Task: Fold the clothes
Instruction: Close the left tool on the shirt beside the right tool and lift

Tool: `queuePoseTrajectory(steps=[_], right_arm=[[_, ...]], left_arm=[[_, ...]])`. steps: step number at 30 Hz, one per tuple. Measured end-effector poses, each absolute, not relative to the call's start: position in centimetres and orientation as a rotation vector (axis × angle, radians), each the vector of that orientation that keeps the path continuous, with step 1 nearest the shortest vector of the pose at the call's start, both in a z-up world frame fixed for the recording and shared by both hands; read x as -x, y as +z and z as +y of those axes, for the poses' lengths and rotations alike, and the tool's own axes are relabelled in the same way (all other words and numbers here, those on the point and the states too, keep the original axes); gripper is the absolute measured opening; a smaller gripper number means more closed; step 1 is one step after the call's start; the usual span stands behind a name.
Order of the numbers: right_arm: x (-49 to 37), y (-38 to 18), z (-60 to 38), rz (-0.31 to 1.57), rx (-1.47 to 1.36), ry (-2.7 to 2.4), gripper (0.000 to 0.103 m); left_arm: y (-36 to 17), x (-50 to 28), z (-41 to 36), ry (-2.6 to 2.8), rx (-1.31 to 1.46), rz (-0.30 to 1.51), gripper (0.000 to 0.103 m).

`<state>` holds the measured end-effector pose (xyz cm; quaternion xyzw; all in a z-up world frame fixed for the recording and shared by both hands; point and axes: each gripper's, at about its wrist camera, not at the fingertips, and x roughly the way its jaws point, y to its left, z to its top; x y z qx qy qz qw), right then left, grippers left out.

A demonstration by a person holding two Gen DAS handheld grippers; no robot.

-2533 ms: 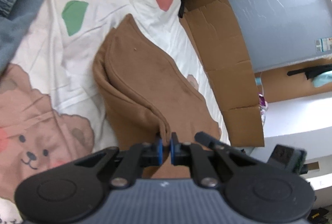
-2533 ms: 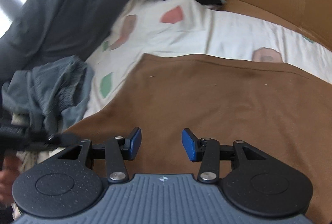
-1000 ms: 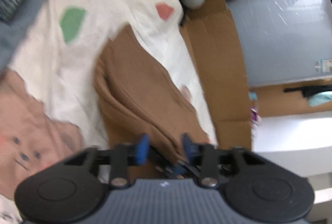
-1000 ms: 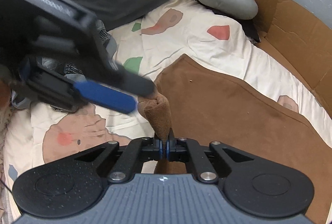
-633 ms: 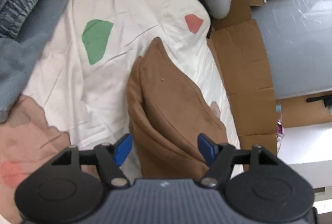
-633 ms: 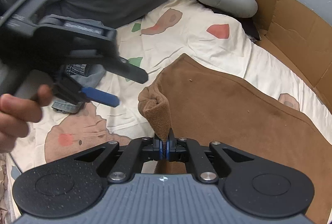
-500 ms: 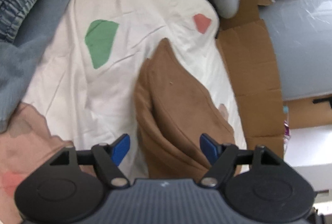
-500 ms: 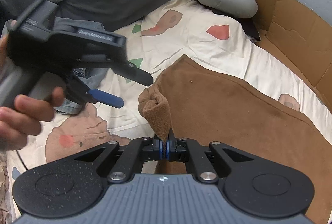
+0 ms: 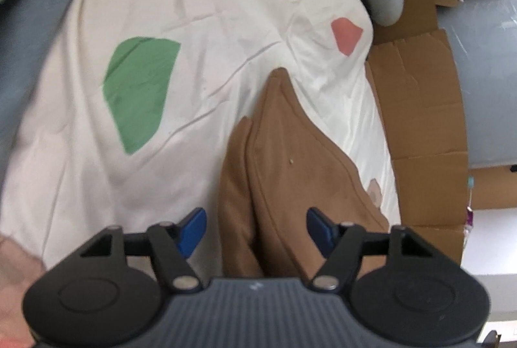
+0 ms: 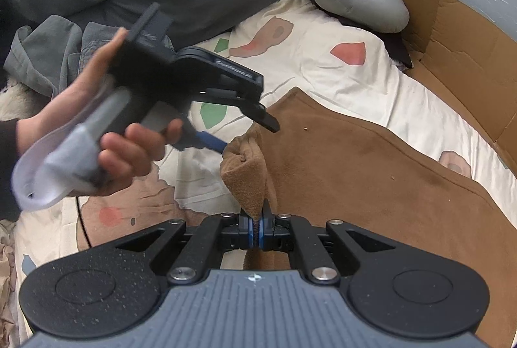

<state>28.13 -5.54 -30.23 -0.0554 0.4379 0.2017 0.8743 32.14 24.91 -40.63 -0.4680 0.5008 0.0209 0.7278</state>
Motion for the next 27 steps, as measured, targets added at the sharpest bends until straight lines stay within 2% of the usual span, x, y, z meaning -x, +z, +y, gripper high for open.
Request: queuePoseTrajectory(steps=[2,7,10,11,12,15,27], right_arm=[[-28.1,-30.2,-5.6,0.914,0.114,0.421,0.002],[-28.0,-30.1,-5.8,0.912,0.103,0.422,0.002],[-28.1,-30.0,-6.1,0.912,0.091,0.423,0.002],[-28.1,-30.0,-6.2,0.912,0.089,0.423,0.002],[-28.1,-30.0,-6.3,0.912,0.087,0.424,0.002],[-28.2,-29.9,-6.7,0.918,0.07,0.43,0.002],[-28.4,-27.7,-12.2,0.873,-0.036,0.425,0.002]], left_arm=[[-41.0,-32.9,25.1,0.043,1.036,1.103,0.065],[-41.9,-34.6,25.5,0.062,1.021,1.124,0.044],[-42.0,-35.2,25.6,0.068,1.004,1.14,0.027],[-42.0,-35.3,25.6,0.069,1.0,1.143,0.017],[-41.9,-35.4,25.6,0.069,0.994,1.143,0.013],[-41.1,-36.0,25.3,0.085,0.948,1.158,0.01],[-35.4,-39.6,20.0,0.022,0.822,1.081,0.009]])
